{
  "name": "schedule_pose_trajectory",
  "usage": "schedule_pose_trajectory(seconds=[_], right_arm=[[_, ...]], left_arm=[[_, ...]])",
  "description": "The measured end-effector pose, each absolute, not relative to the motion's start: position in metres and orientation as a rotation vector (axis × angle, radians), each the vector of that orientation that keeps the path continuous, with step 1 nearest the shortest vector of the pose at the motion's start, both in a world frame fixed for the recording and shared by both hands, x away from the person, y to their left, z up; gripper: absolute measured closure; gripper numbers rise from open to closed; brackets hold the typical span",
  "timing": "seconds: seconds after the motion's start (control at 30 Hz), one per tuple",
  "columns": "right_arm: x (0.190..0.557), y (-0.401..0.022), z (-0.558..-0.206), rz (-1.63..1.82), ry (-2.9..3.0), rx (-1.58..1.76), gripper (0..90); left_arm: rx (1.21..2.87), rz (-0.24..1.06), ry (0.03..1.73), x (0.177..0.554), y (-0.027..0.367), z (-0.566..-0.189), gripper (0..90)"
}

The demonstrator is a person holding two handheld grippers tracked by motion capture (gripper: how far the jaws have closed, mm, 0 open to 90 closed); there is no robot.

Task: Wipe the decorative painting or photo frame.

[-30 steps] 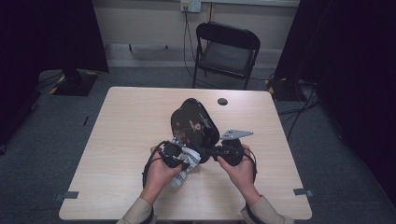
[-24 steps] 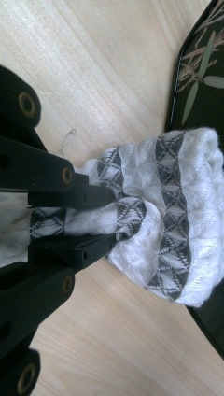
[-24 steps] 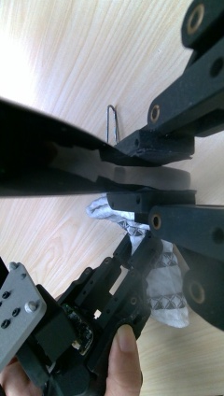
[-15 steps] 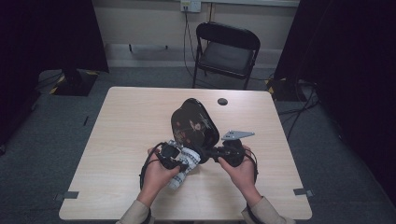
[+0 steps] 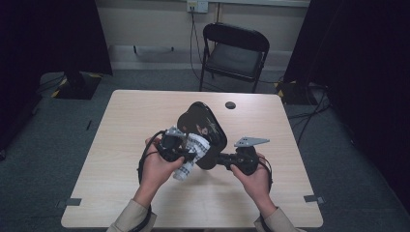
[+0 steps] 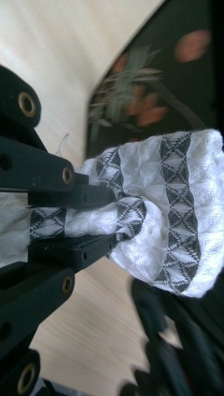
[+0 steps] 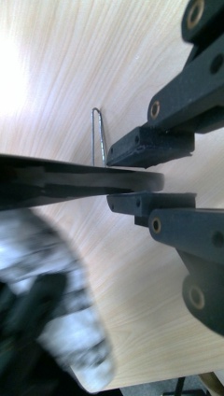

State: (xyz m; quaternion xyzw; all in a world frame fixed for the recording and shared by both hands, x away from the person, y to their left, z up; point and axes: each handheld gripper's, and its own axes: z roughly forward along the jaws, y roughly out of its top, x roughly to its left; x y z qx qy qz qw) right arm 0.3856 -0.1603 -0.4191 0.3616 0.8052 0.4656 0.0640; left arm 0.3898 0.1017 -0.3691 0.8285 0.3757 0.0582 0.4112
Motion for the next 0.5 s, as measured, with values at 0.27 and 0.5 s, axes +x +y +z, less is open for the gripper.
schedule_pose_trajectory(seconds=[0.27, 0.5], right_arm=[[0.385, -0.161, -0.420, 1.409, 2.433, 1.091, 78.3], [0.387, -0.161, -0.419, 1.404, 2.437, 1.084, 78.5]], left_arm=[[2.059, 0.208, 0.874, 0.398, 0.088, -0.326, 77.6], [2.093, 0.197, 0.860, 0.403, 0.077, -0.326, 77.6]])
